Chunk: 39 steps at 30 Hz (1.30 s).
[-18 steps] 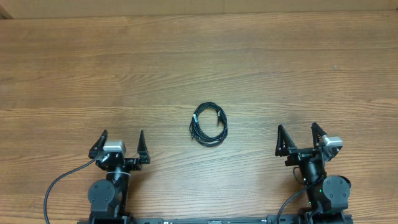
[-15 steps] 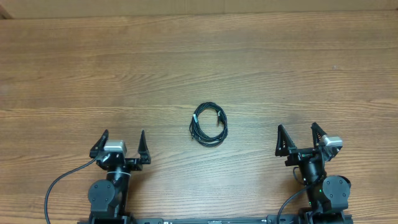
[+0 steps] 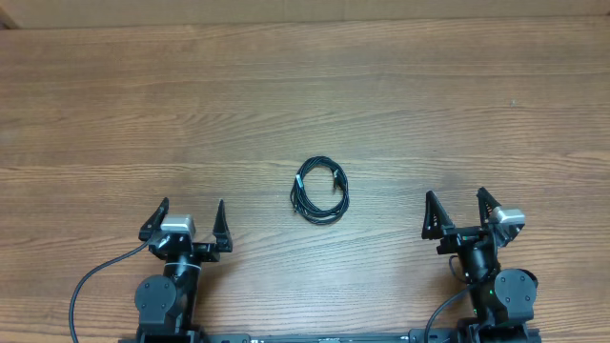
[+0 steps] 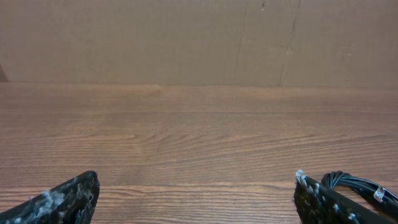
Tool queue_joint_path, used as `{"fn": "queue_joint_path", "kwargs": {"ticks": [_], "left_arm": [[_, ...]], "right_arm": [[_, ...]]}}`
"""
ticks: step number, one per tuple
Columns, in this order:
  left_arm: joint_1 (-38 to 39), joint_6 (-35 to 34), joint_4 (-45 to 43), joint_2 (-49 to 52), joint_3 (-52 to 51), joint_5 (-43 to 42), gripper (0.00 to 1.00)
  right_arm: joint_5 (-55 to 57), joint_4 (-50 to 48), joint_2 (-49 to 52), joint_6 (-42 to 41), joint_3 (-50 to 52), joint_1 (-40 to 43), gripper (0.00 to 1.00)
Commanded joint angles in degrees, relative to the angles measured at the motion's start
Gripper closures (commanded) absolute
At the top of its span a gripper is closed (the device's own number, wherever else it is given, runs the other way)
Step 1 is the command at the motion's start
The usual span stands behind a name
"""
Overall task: Untangle cables
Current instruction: 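Raise both grippers from rest toward the black cable bundle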
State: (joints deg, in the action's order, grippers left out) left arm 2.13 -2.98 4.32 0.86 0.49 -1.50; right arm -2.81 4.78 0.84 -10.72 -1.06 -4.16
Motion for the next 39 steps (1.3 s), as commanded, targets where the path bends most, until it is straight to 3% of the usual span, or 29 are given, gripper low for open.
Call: {"fn": "queue_joint_path", "kwargs": {"ticks": [1,39], "left_arm": [[-0.2,-0.4,0.0,-0.5,-0.2,-1.3,0.0],[-0.2,-0.4,0.2,-0.5,-0.2,0.2,0.01]], "right_arm": [[-0.3,-0.2,-0.7,-0.4,0.6,0.0,0.0],[-0.5,-0.1,-0.7,-0.9,0.6,0.0,0.0]]}}
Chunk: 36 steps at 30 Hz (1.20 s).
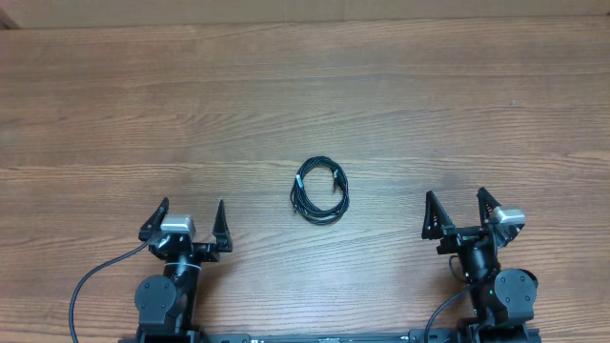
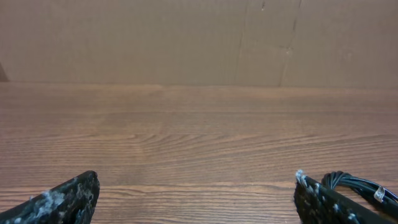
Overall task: Untangle cables
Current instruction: 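Raise both grippers from rest toward the black cable bundle, then grasp the black cable bundle with the left gripper and lift it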
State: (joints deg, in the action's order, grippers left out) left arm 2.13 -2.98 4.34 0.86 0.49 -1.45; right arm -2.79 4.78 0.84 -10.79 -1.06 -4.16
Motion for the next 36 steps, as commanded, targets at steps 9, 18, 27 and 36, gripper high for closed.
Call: {"fn": "queue_joint_path", "kwargs": {"ticks": [9,18,27,36], "left_arm": [[-0.2,2.2,0.3,-0.5,1.1,-0.2,0.0],[-0.2,-2.3,11.5,1.0,14.4,0.3,0.0],[-0.2,-2.1,27.2,22.1,38.7,-3.8,0.0],[-0.2,-2.0,51.4,60.1,73.7,-12.8,0.0]], "right_arm": [[-1.4,4.9,-0.7,-4.2,-2.3,0.1,0.0],[-1.8,15.8,-0.6,-4.2,-13.9,0.1,0.0],[-2.9,24.2,16.6,-2.2,-33.9,0.1,0.0],[-12.2,43.1,44.9,2.5,-59.8,0.1,0.0]]}}
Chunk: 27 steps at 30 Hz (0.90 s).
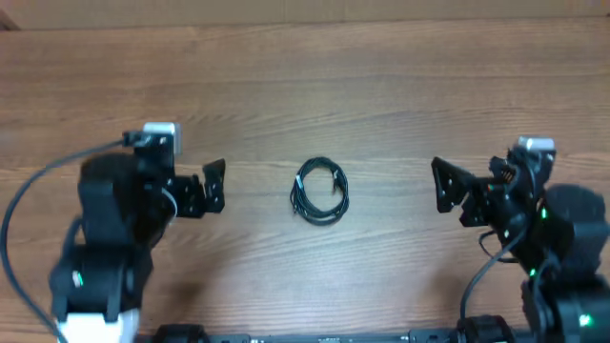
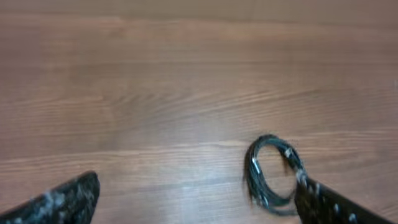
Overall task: Untangle cables
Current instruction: 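Grasp the black cable bundle with the left gripper and lift it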
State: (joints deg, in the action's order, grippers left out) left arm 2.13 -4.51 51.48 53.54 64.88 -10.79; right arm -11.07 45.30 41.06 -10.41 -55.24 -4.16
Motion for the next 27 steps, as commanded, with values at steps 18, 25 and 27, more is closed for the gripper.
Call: {"fn": "queue_joint_path", "kwargs": {"ticks": [18,25,27], "left_arm": [[16.9,12.5,1.7,58.7,27.8,-13.9,0.18],[20.9,12.7,-0.9,70.5,27.8,-7.3,0.41],[20.9,12.8,-0.1,71.2,27.7,-3.9,0.44]], "right_arm": [[-10.9,13.0,24.4,3.0,-19.8,0.1,0.0],[-10.9,14.0,25.4,3.0,-19.7,0.1,0.0],[-10.9,14.7,26.5,3.0,-19.7,0.1,0.0]]}}
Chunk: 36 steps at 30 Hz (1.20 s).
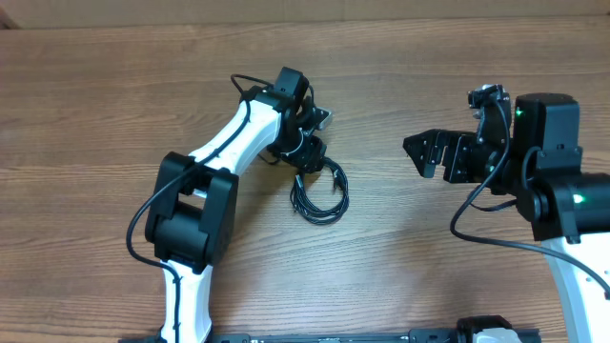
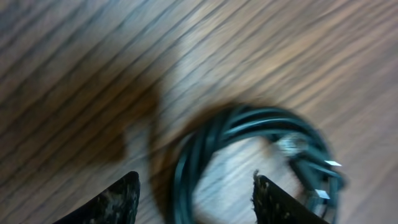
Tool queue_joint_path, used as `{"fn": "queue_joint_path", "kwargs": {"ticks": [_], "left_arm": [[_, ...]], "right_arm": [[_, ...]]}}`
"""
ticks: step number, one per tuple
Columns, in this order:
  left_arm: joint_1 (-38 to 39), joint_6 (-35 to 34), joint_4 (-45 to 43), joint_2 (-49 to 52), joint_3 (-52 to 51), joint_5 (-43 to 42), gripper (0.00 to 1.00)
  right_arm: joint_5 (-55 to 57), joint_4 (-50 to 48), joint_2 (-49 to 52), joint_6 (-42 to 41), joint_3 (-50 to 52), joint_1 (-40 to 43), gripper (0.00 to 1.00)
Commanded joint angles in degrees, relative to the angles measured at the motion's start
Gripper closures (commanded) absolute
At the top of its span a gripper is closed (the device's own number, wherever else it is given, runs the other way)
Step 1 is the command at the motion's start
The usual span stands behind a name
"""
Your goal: Untangle cables
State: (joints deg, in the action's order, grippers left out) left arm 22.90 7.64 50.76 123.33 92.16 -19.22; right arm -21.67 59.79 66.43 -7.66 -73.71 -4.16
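A small black coiled cable lies on the wooden table near the middle. In the left wrist view the coil fills the lower right, blurred, with a silver connector inside the ring. My left gripper hovers at the coil's upper left edge, open, one strand passing between its fingertips. My right gripper is open, well to the right of the coil and apart from it.
Bare wooden table all round. The left arm stretches diagonally across the table's left half. A cardboard wall runs along the far edge.
The left arm has reached far forward and right; its gripper went from left of the coil to just over the coil's upper left edge. The right gripper rose slightly up the view. The cable stays put.
Both arms rested folded at the near edge, grippers open, for the first two moments, the coil lying untouched mid-table. Then both grippers stood raised on either side of the coil. Now the left one is down at the coil's edge, still open.
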Motion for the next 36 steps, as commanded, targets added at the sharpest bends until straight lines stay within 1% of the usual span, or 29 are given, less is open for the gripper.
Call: {"fn": "queue_joint_path", "kwargs": {"ticks": [1,3,4,6,9,11,13,14,17,18,19,20,21,22,23,24,25,26,27,28,30,32,34,36], "left_arm": [[0.1,1.7,1.3,1.7,0.5,5.8,0.53],[0.1,3.1,1.6,1.8,0.3,5.6,0.71],[0.2,3.1,2.1,1.8,0.3,4.7,0.73],[0.4,3.1,3.3,1.8,-0.5,3.2,0.71],[0.4,3.1,1.0,1.8,-4.1,1.5,0.67],[0.4,3.1,1.3,1.7,-3.9,1.4,0.96],[-0.4,0.3,5.1,1.0,0.1,1.5,0.96],[-1.1,-2.7,8.3,0.0,3.7,1.8,0.96],[-3.1,-8.9,14.9,-3.5,13.2,1.0,0.96],[-3.8,-10.6,17.5,-6.2,17.6,-0.6,0.96],[-4.0,-11.1,18.5,-7.7,19.4,-0.8,0.96],[-4.1,-12.2,19.4,-11.4,22.3,-0.4,0.96],[-4.1,-14.7,19.5,-13.8,23.2,1.3,0.96],[-4.1,-18.9,19.5,-15.9,23.2,4.4,0.96],[-4.1,-26.2,19.8,-18.3,23.2,8.6,0.96],[-4.1,-28.9,20.0,-19.2,23.2,8.9,0.96],[-4.1,-34.8,20.5,-19.4,23.2,8.9,0.96],[-4.1,-39.0,21.3,-19.4,23.2,9.0,0.96],[-4.1,-43.4,22.3,-19.2,23.2,9.9,0.96],[-4.1,-46.6,22.8,-19.1,23.1,11.1,0.96],[-4.1,-55.2,24.6,-18.9,23.0,15.5,0.96],[-4.1,-58.0,25.8,-18.9,23.0,18.1,0.96],[-4.1,-58.5,26.7,-18.9,23.0,18.4,0.96],[-4.1,-58.9,27.2,-18.9,23.0,18.3,0.96]], "right_arm": [[-0.3,0.3,2.1,0.3,-1.2,0.1,0.0],[-0.3,0.2,3.7,0.3,-1.2,0.1,0.0],[-0.3,0.1,4.5,0.3,-1.2,0.1,0.0],[-1.1,0.2,6.0,0.2,-1.2,0.1,0.0],[-3.1,0.3,6.3,0.3,-1.2,0.1,0.0],[-3.1,0.2,6.3,0.2,-1.3,0.1,0.0],[-3.1,0.1,6.3,0.2,-1.2,0.1,0.0],[-4.2,0.1,6.3,0.2,-1.2,0.1,0.0],[-8.2,-0.5,6.3,0.2,-1.3,0.1,0.01],[-11.5,-1.3,6.3,0.2,-1.3,0.1,0.05],[-13.6,-2.1,6.3,-0.1,-1.2,0.1,0.07],[-17.9,-4.7,6.3,-2.8,-1.2,-0.1,0.14],[-19.6,-6.9,6.3,-4.0,-1.2,-0.8,0.2],[-19.7,-8.4,6.3,-5.4,-1.2,-1.6,0.25],[-19.5,-11.2,6.5,-6.8,-1.2,-3.6,0.37],[-18.9,-13.0,6.8,-8.3,-1.2,-5.0,0.5],[-17.6,-14.9,7.6,-11.2,-1.2,-6.7,0.64],[-17.0,-17.2,9.0,-13.8,-1.2,-8.6,0.75],[-17.0,-19.7,10.3,-15.6,-1.2,-10.5,0.8],[-17.0,-21.0,10.9,-16.5,-1.2,-11.4,0.83],[-17.0,-27.8,13.7,-19.8,-1.2,-16.3,0.92],[-17.0,-31.3,15.7,-20.9,-1.2,-19.8,0.94],[-17.0,-33.7,17.9,-21.4,-1.2,-23.0,0.95],[-16.9,-35.4,20.3,-23.5,-1.2,-25.2,0.96]]}}
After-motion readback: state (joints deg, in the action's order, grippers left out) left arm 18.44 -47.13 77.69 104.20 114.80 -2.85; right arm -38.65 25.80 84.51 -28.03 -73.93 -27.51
